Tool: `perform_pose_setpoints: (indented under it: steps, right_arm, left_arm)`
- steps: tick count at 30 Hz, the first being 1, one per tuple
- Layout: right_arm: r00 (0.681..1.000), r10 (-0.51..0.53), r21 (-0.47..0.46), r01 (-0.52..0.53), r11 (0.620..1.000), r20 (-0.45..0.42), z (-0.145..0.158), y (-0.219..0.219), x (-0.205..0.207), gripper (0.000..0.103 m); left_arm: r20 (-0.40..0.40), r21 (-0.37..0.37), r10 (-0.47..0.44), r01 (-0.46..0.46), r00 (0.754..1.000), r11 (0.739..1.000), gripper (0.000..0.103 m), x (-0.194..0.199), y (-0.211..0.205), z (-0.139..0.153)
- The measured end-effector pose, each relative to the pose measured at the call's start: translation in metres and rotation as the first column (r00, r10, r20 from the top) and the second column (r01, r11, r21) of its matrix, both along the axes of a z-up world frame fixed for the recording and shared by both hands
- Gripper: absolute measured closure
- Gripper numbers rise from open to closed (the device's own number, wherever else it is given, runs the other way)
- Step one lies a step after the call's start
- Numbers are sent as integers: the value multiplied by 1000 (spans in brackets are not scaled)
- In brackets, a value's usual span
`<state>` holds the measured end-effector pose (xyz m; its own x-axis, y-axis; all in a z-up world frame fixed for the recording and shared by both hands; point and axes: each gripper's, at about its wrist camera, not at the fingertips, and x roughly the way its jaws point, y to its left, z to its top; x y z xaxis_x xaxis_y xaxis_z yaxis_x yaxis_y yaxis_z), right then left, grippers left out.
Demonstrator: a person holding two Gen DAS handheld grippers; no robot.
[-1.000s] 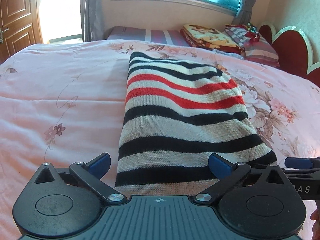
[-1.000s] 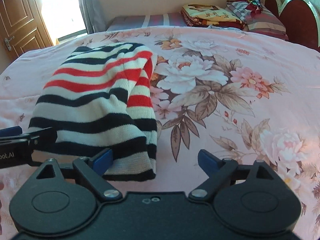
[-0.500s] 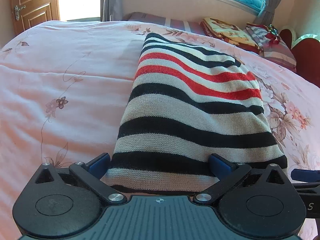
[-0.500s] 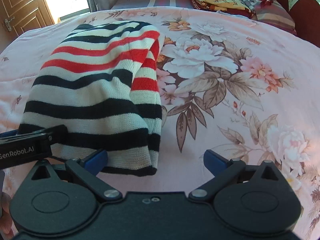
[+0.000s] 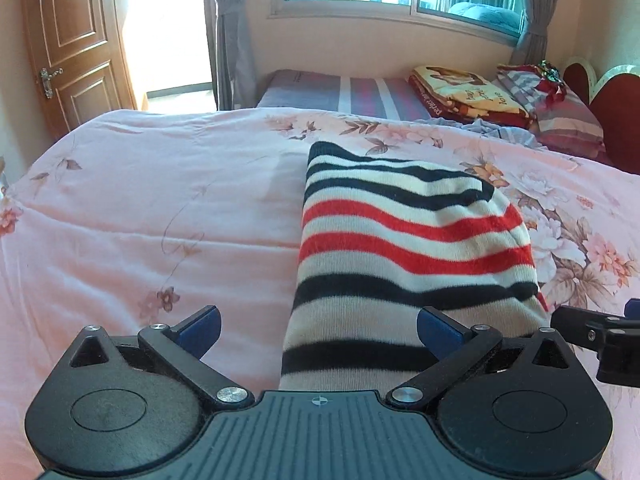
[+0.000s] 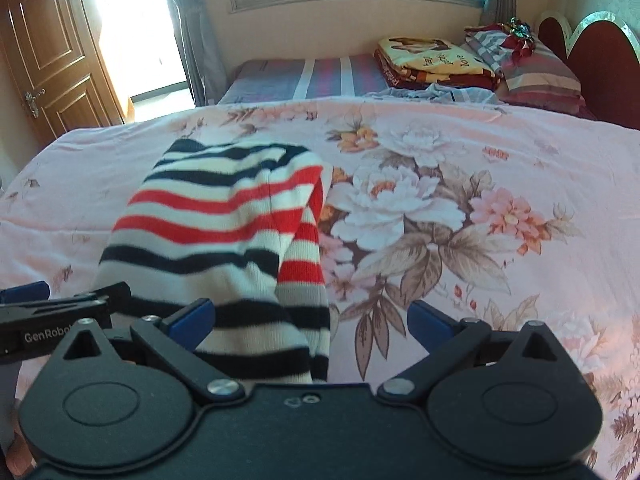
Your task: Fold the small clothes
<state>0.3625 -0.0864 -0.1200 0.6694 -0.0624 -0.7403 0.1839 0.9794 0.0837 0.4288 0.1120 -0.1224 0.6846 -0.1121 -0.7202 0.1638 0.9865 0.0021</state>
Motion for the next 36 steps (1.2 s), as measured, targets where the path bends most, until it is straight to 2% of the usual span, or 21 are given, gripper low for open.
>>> perform_pose_setpoints:
  steps: [3, 6, 10, 12, 17, 22, 26, 30, 36]
  right_arm:
    - [1000, -26, -32, 26, 999, 8, 4, 0, 28, 1]
    - [997, -73, -52, 74, 996, 7, 1, -4, 58, 1]
    - [990, -140, -140, 134, 981, -31, -10, -7, 99, 1]
    - [988, -147, -139, 140, 980, -42, -18, -8, 114, 1]
    - [980, -189, -181, 175, 968, -64, -38, -12, 139, 1]
    - [982, -173, -205, 156, 966, -68, -41, -9, 142, 1]
    - [983, -167, -196, 149, 969, -80, -30, -6, 137, 1]
    - [991, -118, -161, 107, 981, -62, -19, 3, 114, 1]
    - [999, -24, -122, 19, 992, -42, -15, 19, 69, 4]
  left_arm:
    - [-9, 27, -52, 52, 999, 998, 0, 28, -10, 8]
    - [-39, 41, -56, 57, 998, 998, 0, 59, -18, 5]
    - [-95, 11, -57, 59, 994, 998, 0, 92, -25, -13]
    - [-120, 13, -52, 54, 991, 998, 0, 101, -28, -27]
    - [-132, -96, -39, 26, 990, 995, 0, 110, -24, -49]
    - [-124, -63, -73, 66, 990, 996, 0, 111, -28, -49]
    - [-128, -33, -84, 80, 988, 996, 0, 104, -29, -39]
    - [-138, -49, -87, 80, 987, 996, 0, 86, -19, -34]
    - [-91, -22, -115, 113, 989, 993, 0, 41, -9, -31]
